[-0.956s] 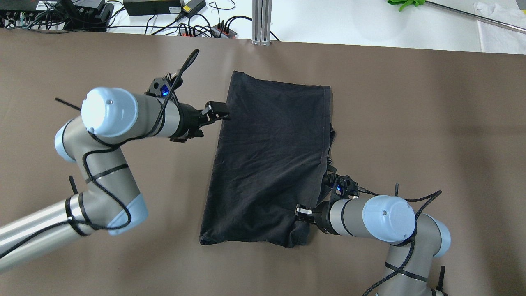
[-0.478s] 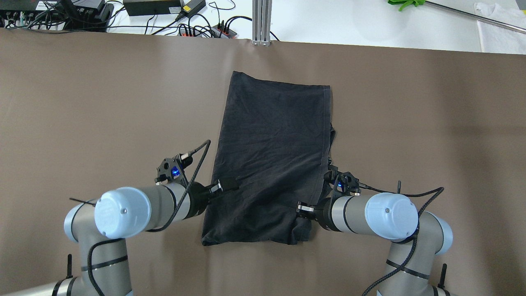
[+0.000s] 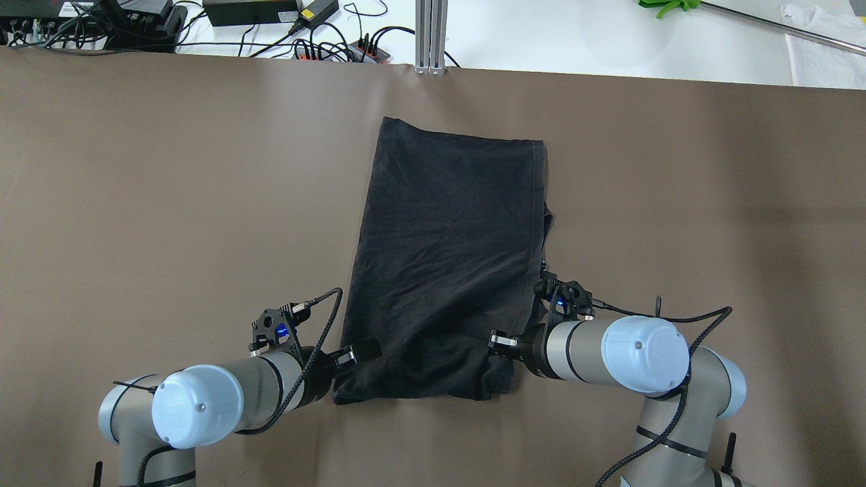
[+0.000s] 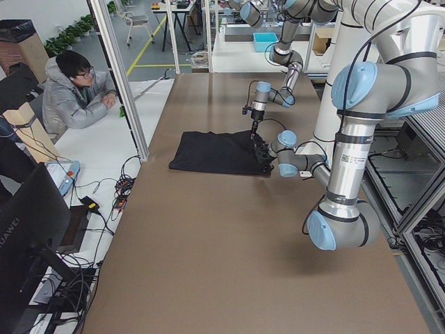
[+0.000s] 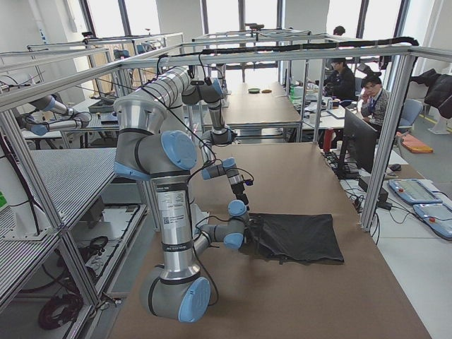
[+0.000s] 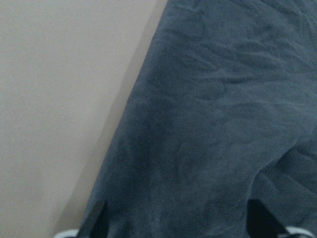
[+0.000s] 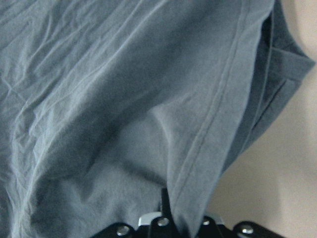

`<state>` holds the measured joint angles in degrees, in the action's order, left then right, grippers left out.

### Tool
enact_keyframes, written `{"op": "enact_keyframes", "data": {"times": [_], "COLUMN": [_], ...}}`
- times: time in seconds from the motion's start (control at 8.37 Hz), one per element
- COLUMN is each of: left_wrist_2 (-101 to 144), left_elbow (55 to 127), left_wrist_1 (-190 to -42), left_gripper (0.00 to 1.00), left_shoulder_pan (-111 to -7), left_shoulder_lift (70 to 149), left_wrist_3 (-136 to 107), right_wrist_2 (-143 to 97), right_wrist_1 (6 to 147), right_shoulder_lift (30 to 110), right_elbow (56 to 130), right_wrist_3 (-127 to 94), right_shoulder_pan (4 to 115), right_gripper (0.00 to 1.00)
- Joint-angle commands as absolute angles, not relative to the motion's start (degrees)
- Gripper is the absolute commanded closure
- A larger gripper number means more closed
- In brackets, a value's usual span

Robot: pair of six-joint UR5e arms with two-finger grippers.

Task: Fold clothes
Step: 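Reach the left gripper to the other near corner and grasp it, then lift the near end with both grippers and fold it away from the robot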

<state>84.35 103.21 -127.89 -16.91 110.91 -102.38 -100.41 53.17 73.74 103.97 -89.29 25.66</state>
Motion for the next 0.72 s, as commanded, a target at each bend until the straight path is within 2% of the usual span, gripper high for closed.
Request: {"op": "enact_keyframes", "data": {"times": [0.0, 0.36, 0.48, 0.6], "left_wrist_2": [84.0, 83.2, 83.0, 82.0], "left_elbow": [103.0, 102.3, 102.0, 101.9], "left_wrist_1": [-128.0, -127.9, -127.9, -127.9], "left_gripper": [0.00, 0.00, 0.03, 0.18], "left_shoulder_pan": [-15.3, -13.6, -13.4, -12.8], "left_shoulder_lift": [109.4, 109.4, 109.5, 109.5], "left_wrist_3": [-102.3, -102.2, -102.2, -102.1], "right_wrist_2": [-100.4, -100.4, -100.3, -100.3], "right_wrist_1": [53.2, 53.2, 53.2, 53.2], "right_shoulder_lift": [73.7, 73.7, 73.7, 73.7], "right_elbow": [104.0, 104.0, 104.0, 104.0], "right_wrist_3": [-89.3, -89.3, -89.3, -89.3], "right_shoulder_pan": [25.7, 25.8, 25.8, 25.8], "right_gripper": [1.00, 1.00, 1.00, 1.00]}}
